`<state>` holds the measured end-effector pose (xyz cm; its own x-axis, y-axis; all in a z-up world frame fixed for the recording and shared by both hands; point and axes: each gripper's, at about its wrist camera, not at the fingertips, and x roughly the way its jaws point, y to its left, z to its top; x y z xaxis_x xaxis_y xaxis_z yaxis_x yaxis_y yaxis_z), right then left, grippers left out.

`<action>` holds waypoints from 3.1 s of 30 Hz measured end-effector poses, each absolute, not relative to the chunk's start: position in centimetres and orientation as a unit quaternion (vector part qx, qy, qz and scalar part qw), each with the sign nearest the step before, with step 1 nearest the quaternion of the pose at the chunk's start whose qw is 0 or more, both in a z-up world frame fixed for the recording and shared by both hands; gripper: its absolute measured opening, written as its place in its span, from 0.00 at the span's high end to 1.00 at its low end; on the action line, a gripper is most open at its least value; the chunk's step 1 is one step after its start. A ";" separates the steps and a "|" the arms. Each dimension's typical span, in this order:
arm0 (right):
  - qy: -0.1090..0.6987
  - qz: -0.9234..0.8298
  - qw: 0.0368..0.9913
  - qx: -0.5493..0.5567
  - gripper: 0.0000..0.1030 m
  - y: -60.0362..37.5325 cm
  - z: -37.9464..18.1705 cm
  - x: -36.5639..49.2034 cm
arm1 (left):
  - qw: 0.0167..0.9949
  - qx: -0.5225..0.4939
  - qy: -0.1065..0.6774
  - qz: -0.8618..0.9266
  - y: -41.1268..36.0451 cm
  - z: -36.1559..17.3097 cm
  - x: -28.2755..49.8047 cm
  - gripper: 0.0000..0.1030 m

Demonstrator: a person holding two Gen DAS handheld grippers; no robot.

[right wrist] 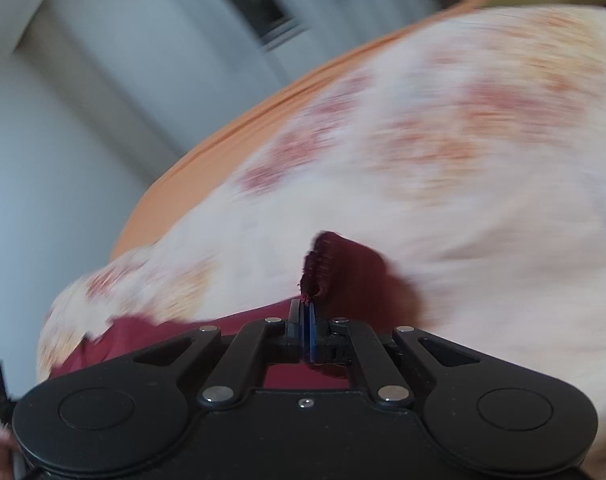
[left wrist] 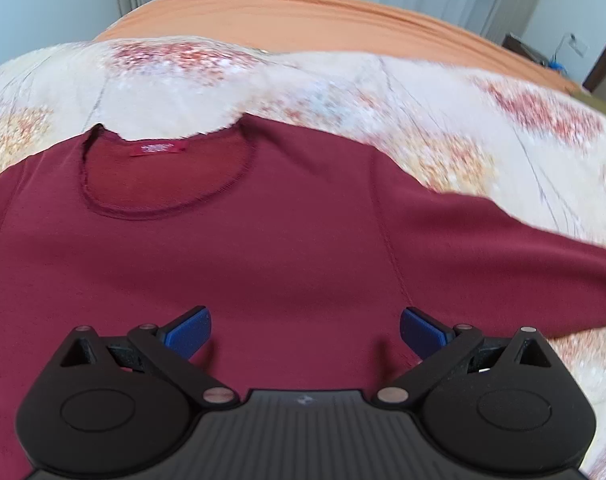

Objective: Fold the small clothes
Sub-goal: 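Carry the held sleeve across the sweater body with the right tool, then open, then grasp the sweater side edge with the left tool and fold it toward the center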

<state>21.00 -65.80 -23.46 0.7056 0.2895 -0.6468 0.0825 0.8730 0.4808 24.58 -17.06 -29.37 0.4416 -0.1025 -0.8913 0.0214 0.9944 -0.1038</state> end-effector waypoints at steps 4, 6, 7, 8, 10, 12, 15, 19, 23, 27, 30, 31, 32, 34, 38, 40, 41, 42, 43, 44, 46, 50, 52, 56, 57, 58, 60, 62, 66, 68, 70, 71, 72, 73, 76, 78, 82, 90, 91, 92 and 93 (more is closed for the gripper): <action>0.400 0.131 0.883 0.209 0.99 -53.1 -23.7 24.7 | 0.849 -0.071 0.522 -0.029 -13.9 -28.6 24.9 0.00; 0.418 0.157 0.873 0.194 0.99 -47.0 -24.9 26.6 | 0.852 -0.081 0.516 -0.029 -12.0 -28.0 25.2 0.00; 0.427 0.167 0.871 0.178 0.99 -44.1 -25.8 27.4 | 0.853 -0.083 0.514 -0.028 -11.0 -27.7 25.4 0.00; 0.438 0.171 0.868 0.163 0.98 -41.7 -26.6 28.1 | 0.853 -0.083 0.514 -0.027 -10.0 -27.6 25.6 0.00; 0.455 0.180 0.860 0.148 0.93 -37.8 -28.3 28.9 | 0.853 -0.082 0.514 -0.024 -8.3 -27.5 25.9 0.00; 0.464 0.190 0.852 0.148 0.85 -36.0 -29.2 28.6 | 0.855 -0.075 0.511 -0.038 -7.2 -27.5 26.2 0.00; 0.455 0.189 0.856 0.156 0.69 -36.5 -28.3 26.7 | 0.860 -0.061 0.500 -0.079 -7.2 -27.5 26.4 0.00; 0.432 0.141 0.877 0.158 0.49 -42.2 -26.0 21.0 | 0.855 -0.072 0.492 -0.146 -9.8 -28.7 26.9 0.00; 0.447 0.040 0.876 0.178 0.42 -49.7 -24.5 13.8 | 0.838 -0.085 0.507 -0.184 -13.7 -30.8 28.0 0.01; 0.470 -0.031 0.860 0.197 0.42 -53.5 -23.0 7.4 | 0.822 -0.118 0.515 -0.212 -16.0 -32.6 28.5 0.08; 0.477 -0.052 0.854 0.201 0.41 -54.2 -22.1 4.6 | 0.817 -0.135 0.520 -0.208 -16.4 -33.8 28.9 0.12; 0.479 -0.055 0.853 0.203 0.41 -54.3 -22.0 4.1 | 0.817 -0.143 0.518 -0.207 -16.2 -34.0 28.7 0.15; 0.480 -0.055 0.852 0.204 0.41 -54.2 -22.0 3.6 | 0.817 -0.150 0.517 -0.205 -16.1 -34.2 28.8 0.21; 0.482 -0.053 0.850 0.207 0.41 -54.1 -22.1 3.2 | 0.817 -0.161 0.513 -0.205 -16.0 -34.2 28.5 0.34; 0.484 -0.041 0.848 0.212 0.41 -52.9 -22.1 3.9 | 0.813 -0.164 0.521 -0.198 -15.8 -34.3 29.0 0.87; 0.482 -0.031 0.850 0.210 0.41 -52.2 -22.0 4.4 | 0.807 -0.172 0.529 -0.196 -15.8 -34.4 29.1 0.87; 0.481 -0.027 0.851 0.209 0.41 -51.8 -21.9 4.6 | 0.806 -0.176 0.530 -0.196 -15.8 -34.4 29.1 0.90; 0.481 -0.024 0.851 0.208 0.41 -51.6 -21.8 4.8 | 0.807 -0.176 0.528 -0.197 -15.7 -34.3 29.1 0.92; 0.480 -0.021 0.852 0.209 0.41 -51.3 -21.7 4.9 | 0.808 -0.178 0.525 -0.198 -15.6 -34.1 29.1 0.95; 0.479 -0.018 0.852 0.209 0.41 -51.1 -21.6 5.1 | 0.811 -0.183 0.519 -0.198 -15.4 -33.8 29.0 0.96; 0.478 -0.014 0.853 0.209 0.41 -50.7 -21.4 5.2 | 0.825 -0.199 0.494 -0.189 -14.4 -32.5 28.5 0.97; 0.475 -0.008 0.854 0.212 0.41 -50.2 -21.4 5.7 | 0.855 -0.256 0.444 -0.078 -7.8 -30.2 27.5 0.97; 0.474 -0.004 0.854 0.214 0.41 -49.8 -21.6 6.2 | 0.851 -0.255 0.460 -0.003 -3.8 -30.9 27.2 0.97; 0.471 0.008 0.855 0.216 0.41 -48.8 -22.0 7.5 | 0.860 -0.196 0.464 0.083 2.2 -31.1 26.0 0.97; 0.471 0.012 0.855 0.218 0.41 -48.5 -22.2 7.9 | 0.861 -0.190 0.462 0.095 3.4 -31.0 25.7 0.97; 0.473 0.016 0.854 0.219 0.41 -48.2 -22.3 8.3 | 0.860 -0.192 0.461 0.102 4.4 -30.9 25.4 0.97; 0.472 0.022 0.854 0.219 0.41 -47.3 -22.4 9.4 | 0.864 -0.191 0.450 0.123 6.0 -30.4 24.8 0.97; 0.467 0.032 0.855 0.222 0.41 -46.5 -22.3 10.4 | 0.868 -0.196 0.430 0.152 7.7 -29.7 23.9 0.97; 0.460 0.051 0.857 0.228 0.37 -44.9 -22.6 12.8 | 0.860 -0.220 0.422 0.183 11.2 -29.6 24.1 0.97; 0.459 0.057 0.846 0.265 0.37 -44.6 -23.3 14.7 | 0.857 -0.216 0.436 0.171 11.9 -30.3 24.5 0.97; 0.450 0.077 0.841 0.290 0.37 -44.4 -23.8 17.4 | 0.853 -0.213 0.450 0.155 12.2 -31.1 24.9 0.97; 0.438 0.084 0.849 0.283 0.37 -44.0 -23.9 19.3 | 0.852 -0.214 0.453 0.148 12.2 -31.3 24.9 0.97; 0.429 0.087 0.856 0.273 0.37 -43.7 -24.2 21.2 | 0.852 -0.211 0.456 0.144 12.2 -31.6 25.0 0.97; 0.425 0.091 0.859 0.270 0.37 -43.6 -24.7 23.2 | 0.851 -0.209 0.460 0.142 12.3 -31.8 25.0 0.97; 0.421 0.096 0.854 0.290 0.46 -43.7 -27.2 29.4 | 0.845 -0.226 0.465 0.139 13.0 -32.1 25.1 0.96; 0.418 0.101 0.853 0.297 0.51 -43.8 -28.8 32.4 | 0.843 -0.229 0.467 0.134 13.3 -32.1 25.0 0.96; 0.448 0.118 0.825 0.323 0.62 -43.7 -32.0 35.5 | 0.847 -0.214 0.470 0.123 13.3 -32.2 25.2 0.96; 0.448 0.146 0.822 0.320 0.96 -42.2 -32.5 36.8 | 0.850 -0.209 0.471 0.110 13.3 -32.7 25.0 0.96; 0.436 0.144 0.830 0.319 0.96 -42.4 -31.8 37.1 | 0.851 -0.212 0.468 0.108 13.3 -32.5 25.1 0.96; 0.426 0.137 0.836 0.317 0.96 -42.5 -31.0 37.5 | 0.853 -0.217 0.463 0.102 13.3 -32.3 25.1 0.95; 0.426 0.128 0.841 0.308 0.96 -42.5 -30.7 37.9 | 0.856 -0.220 0.458 0.094 13.2 -32.0 25.3 0.95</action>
<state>37.91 -42.50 -30.74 0.6044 0.4776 -0.6376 0.0475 0.7773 0.6273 25.30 13.21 -32.02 0.5634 -0.0408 -0.8251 -0.3625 0.8853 -0.2913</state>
